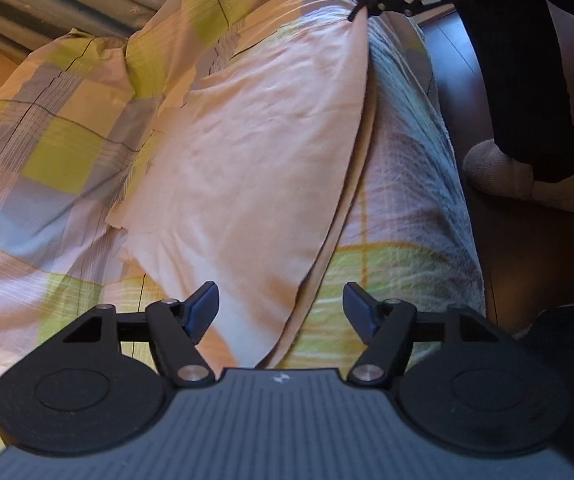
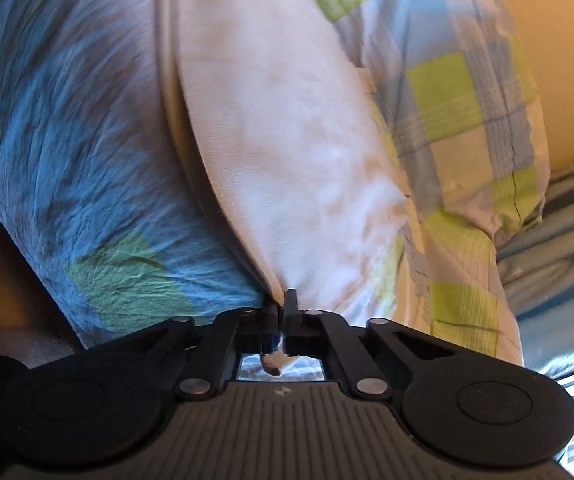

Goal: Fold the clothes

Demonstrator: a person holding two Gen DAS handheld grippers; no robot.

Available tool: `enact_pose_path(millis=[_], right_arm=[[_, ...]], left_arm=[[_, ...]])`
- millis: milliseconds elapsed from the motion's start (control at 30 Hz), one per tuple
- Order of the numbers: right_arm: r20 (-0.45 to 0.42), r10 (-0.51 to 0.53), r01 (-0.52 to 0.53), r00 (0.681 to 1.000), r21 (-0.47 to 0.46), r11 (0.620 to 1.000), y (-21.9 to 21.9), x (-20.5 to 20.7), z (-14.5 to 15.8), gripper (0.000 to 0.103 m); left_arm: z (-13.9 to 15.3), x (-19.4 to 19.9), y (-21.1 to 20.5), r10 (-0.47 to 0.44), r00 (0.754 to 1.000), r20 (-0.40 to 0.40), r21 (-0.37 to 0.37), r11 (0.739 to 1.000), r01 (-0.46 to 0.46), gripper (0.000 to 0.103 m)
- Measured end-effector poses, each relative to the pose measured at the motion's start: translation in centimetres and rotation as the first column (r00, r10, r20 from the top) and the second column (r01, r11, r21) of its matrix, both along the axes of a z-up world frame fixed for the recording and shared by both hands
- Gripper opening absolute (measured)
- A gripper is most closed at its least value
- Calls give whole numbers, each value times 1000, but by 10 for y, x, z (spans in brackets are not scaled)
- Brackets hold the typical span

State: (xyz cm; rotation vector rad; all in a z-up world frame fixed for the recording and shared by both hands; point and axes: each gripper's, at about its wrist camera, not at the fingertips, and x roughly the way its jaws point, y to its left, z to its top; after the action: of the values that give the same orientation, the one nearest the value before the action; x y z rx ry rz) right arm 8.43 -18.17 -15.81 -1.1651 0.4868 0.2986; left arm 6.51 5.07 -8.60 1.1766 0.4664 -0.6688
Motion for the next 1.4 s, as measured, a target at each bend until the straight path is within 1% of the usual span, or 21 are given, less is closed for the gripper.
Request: enact_pose_path(millis=[167,267,400,433,500,533,567,600,667,733,833,867,900,933,967,1000,1033,1133,1233,1333,1400], right_arm=[[-6,-44,44,999,145,988,-15,3,51,0],[-18,-67,69,998,221,973,-21,5,77,0],[-30,-86,91,996,286,954,-23,1,99,0],[-27,-87,91,996,295,951,-23,0,103,0],[-23,-88,91,996,315,945,-22,-2,109,0],[-19,-86,88,996,322,943,-21,-2,112,0],[-16,-85,85,996,329,941,-20,-3,115,0],[-10,-82,81,997,332,940,-20,-3,116,0],[-1,-77,73,997,326,942,-18,-2,117,0],[2,-76,72,997,315,946,-18,-3,117,0],[14,-81,73,997,296,952,-23,-7,112,0],[17,-84,75,996,292,954,-24,-7,111,0],[20,-86,77,996,288,955,-26,-8,110,0],[19,-86,77,996,282,956,-27,-8,109,0],[19,-86,77,996,277,958,-28,-8,108,0],[16,-83,75,996,272,959,-28,-8,106,0],[13,-79,73,997,268,961,-28,-8,104,0],[1,-62,60,998,241,969,-25,-7,96,0],[-5,-43,43,999,203,978,-23,-10,91,0],[-1,-23,23,1000,184,983,-26,-19,96,0],[-3,-12,12,1000,182,983,-30,-29,103,0]], left_arm=[[-19,0,-28,-10,999,53,34,999,9,67],[-23,5,-40,10,995,97,24,1000,-13,78],[-23,9,-52,39,993,110,-11,999,-38,77],[-23,9,-55,46,993,111,-23,999,-44,72],[-25,6,-67,39,992,121,-35,999,-35,69],[-29,5,-73,33,990,140,-23,999,-30,68],[-34,4,-79,20,984,176,1,1000,-20,64],[-35,5,-83,21,980,196,4,1000,-23,58],[-35,14,-85,51,980,194,8,999,-53,50],[-36,21,-78,57,975,214,46,997,-68,49],[-36,30,-55,60,970,237,101,991,-86,49],[-36,33,-46,67,969,239,114,989,-97,44],[-35,35,-39,78,971,228,119,987,-107,32],[-34,37,-33,87,973,212,125,985,-115,25],[-35,38,-29,88,975,204,136,984,-117,12],[-35,37,-27,82,976,200,145,983,-112,6],[-35,36,-24,77,977,196,151,983,-108,3],[-27,30,-20,79,975,208,132,985,-108,2],[-6,18,-13,88,972,216,92,990,-110,2],[16,-4,-6,60,982,178,73,995,-74,2],[25,-23,-1,27,991,127,80,996,-37,2]])
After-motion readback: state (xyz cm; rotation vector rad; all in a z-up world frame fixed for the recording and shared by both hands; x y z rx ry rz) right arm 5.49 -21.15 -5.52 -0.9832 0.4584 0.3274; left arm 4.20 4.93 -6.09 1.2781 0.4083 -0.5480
